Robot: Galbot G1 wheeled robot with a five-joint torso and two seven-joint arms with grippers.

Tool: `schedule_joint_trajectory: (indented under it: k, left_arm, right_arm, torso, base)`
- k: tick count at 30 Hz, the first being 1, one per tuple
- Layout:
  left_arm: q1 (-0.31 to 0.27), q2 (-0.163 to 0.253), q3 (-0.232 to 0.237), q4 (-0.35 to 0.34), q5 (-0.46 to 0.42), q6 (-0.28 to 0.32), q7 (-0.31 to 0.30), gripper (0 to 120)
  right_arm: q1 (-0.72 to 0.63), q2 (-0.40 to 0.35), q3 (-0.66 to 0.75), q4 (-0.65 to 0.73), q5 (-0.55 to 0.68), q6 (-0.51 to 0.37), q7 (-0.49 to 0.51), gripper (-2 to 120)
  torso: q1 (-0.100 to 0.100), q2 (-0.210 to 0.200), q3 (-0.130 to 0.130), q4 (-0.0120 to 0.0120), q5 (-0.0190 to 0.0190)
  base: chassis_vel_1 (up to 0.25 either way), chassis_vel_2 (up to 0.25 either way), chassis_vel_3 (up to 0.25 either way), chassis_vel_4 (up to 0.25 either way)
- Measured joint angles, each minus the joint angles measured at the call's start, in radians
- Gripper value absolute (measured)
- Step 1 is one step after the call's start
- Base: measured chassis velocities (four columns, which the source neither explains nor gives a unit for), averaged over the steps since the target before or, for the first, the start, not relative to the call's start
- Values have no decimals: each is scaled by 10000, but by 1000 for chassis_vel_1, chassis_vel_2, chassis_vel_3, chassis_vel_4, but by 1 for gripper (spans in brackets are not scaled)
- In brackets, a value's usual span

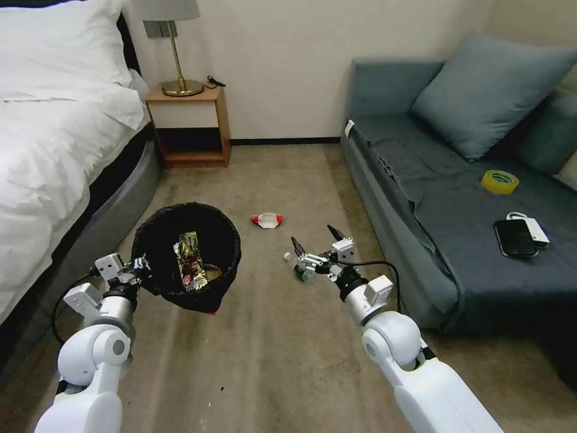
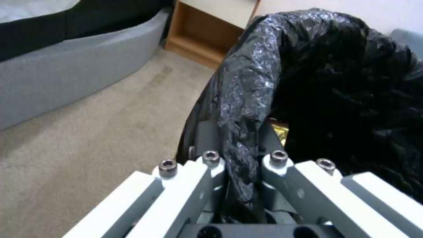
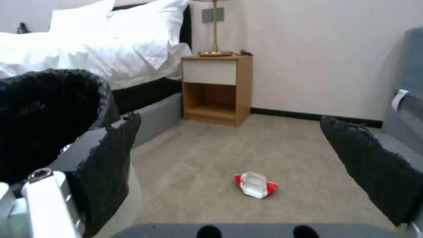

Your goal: Pick up the trash bin, then pick up the garbage on the floor and place it into the trash bin.

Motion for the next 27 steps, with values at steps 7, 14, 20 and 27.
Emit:
schedule_joint_trajectory:
  k: [7,14,20,27]
  left_arm:
    - [-6,11,-66,0,-39,9,10,4]
    - [11,-5,-100,-1,-154,71,15,4]
    - [6,-4,-105,-32,-178,97,4,4]
    - [-3,27,-164,-84,-244,128,-16,4]
  right_arm:
    - [-13,37,-35,-18,-31,38,-11,100]
    - [-77,54,-75,-24,-70,102,-11,100]
    - [-115,47,-73,-24,-89,124,-29,100]
    - [-101,-9,-115,3,-99,114,-48,100]
  torso:
    - [0,0,0,0,0]
    - [0,0,1,0,0]
    - [0,0,1,0,0]
    - [0,0,0,-1,0]
  base:
    - [-94,104,105,-82]
    - [-152,158,154,-155]
    - [-117,120,124,-118]
    - [-114,106,108,-105]
